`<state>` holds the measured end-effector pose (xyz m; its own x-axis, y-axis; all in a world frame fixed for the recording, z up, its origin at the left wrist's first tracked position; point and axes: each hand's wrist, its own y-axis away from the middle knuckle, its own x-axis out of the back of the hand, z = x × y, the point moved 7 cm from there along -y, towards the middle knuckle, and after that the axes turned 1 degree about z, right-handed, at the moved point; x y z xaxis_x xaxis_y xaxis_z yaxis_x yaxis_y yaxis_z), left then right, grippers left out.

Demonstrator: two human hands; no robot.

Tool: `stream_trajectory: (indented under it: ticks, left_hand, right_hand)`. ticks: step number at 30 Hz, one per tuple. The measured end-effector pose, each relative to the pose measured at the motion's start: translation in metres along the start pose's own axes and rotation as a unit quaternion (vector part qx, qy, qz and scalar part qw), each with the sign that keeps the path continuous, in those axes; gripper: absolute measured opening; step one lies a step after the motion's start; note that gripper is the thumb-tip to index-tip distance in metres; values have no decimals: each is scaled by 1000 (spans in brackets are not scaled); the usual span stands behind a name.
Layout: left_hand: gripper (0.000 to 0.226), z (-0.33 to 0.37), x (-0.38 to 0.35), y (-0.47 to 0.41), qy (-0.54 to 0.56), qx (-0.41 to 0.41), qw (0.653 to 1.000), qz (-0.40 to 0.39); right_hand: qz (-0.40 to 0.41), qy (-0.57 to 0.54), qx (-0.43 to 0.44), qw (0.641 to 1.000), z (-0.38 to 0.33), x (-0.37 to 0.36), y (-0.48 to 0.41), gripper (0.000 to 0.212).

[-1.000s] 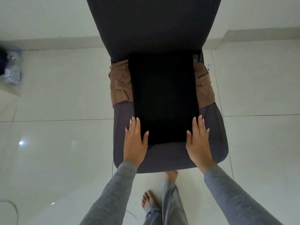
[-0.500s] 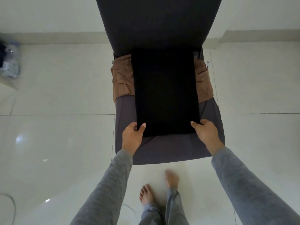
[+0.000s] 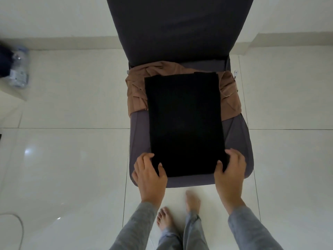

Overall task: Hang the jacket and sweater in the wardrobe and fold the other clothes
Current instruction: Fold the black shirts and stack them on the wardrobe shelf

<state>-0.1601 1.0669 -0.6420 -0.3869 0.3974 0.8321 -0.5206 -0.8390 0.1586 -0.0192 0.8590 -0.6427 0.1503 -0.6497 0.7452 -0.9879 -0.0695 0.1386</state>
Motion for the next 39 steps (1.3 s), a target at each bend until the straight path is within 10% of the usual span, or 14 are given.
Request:
stream_trajectory:
  ticks: [9,19,25,39]
  left_hand:
    - [53,69,-59,-65,-156,-282,943,-78]
    - [67,98,-85,-185,-217,-293,929,-65]
    - [67,84,-70,-220,-159,-156,974,-25]
    - [63,45,-74,-59,-150,-160,975,-41]
  right_hand:
    - [-157,161,242,944,-62,-72,-49,55]
    - [-172,248,308,902,-103,-116,-154,64]
    - [-130,230,232,936,-92,-107,-191,62]
    - [-115,74,177,975,-16,-58,-57,58]
